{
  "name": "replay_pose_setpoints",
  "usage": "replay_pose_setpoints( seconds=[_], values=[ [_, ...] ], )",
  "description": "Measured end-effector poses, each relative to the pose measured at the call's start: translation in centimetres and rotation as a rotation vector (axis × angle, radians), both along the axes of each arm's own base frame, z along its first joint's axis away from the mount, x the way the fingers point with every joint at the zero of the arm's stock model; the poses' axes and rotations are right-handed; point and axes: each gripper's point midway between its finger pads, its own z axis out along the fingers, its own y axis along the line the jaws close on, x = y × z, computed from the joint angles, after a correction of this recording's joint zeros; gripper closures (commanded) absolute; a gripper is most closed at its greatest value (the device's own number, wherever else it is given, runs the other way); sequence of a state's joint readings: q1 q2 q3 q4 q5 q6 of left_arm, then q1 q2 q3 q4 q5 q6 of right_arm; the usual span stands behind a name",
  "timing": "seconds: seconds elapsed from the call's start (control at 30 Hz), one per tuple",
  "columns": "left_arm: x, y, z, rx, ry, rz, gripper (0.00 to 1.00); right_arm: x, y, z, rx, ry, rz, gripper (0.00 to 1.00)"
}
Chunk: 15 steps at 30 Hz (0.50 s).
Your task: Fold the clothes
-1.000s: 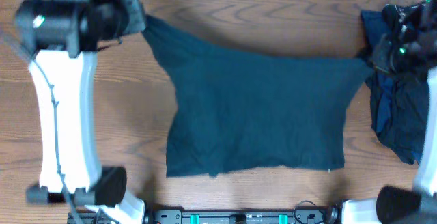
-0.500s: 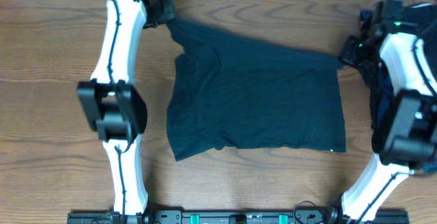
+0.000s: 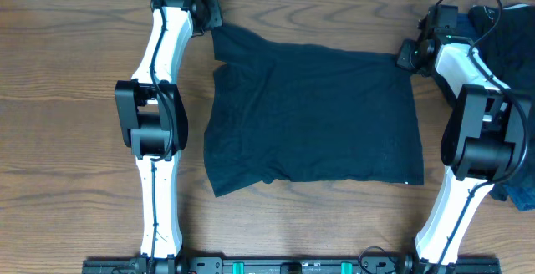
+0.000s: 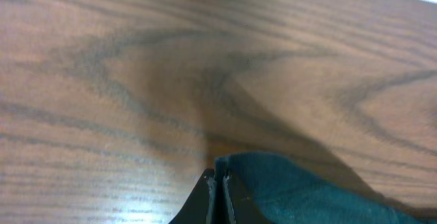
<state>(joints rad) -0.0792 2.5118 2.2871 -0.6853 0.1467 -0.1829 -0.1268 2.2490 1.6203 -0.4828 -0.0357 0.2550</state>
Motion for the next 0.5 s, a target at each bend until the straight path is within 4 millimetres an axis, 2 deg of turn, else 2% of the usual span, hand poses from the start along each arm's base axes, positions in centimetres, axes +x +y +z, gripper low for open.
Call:
replay_pose_setpoints(
  seconds=[0.03,0.07,0.1,0.13,0.17,0.3,0.4,0.5],
  values=[
    [0.0,0.0,0.0,-0.001,-0.003,-0.001,0.93,0.0,-0.1,0.0,-0.007,0.000,-0.002,0.87],
    [0.0,-0.1,0.0,-0.002,-0.002,-0.003,0.72,0.0,-0.2,0.0,-0.012,0.000,-0.003,0.83],
    [0.0,-0.2,0.0,-0.002,-0.002,-0.006,0.50,0.1,-0.3,0.0,-0.018,-0.002,-0.005,0.74],
    [0.0,-0.3,0.0,-0.003,-0.002,-0.006,0.39,0.2,-0.4,0.1,-0.022,-0.007,-0.011,0.67],
    [0.1,-0.3,0.1,-0.003,-0.006,-0.006,0.32,0.3,-0.6,0.1,-0.032,-0.014,-0.011,0.59],
    [0.7,-0.6,0.6,0.002,-0.041,-0.023,0.14,1.0,-0.9,0.4,-0.057,-0.042,0.003,0.32],
    [0.2,-0.4,1.0,0.013,-0.030,-0.035,0.10,0.9,-1.0,0.3,-0.070,-0.035,0.015,0.28],
    [-1.6,0.4,2.4,0.020,0.021,-0.030,0.13,-0.2,-0.9,0.4,-0.069,0.006,0.021,0.26]
  ],
)
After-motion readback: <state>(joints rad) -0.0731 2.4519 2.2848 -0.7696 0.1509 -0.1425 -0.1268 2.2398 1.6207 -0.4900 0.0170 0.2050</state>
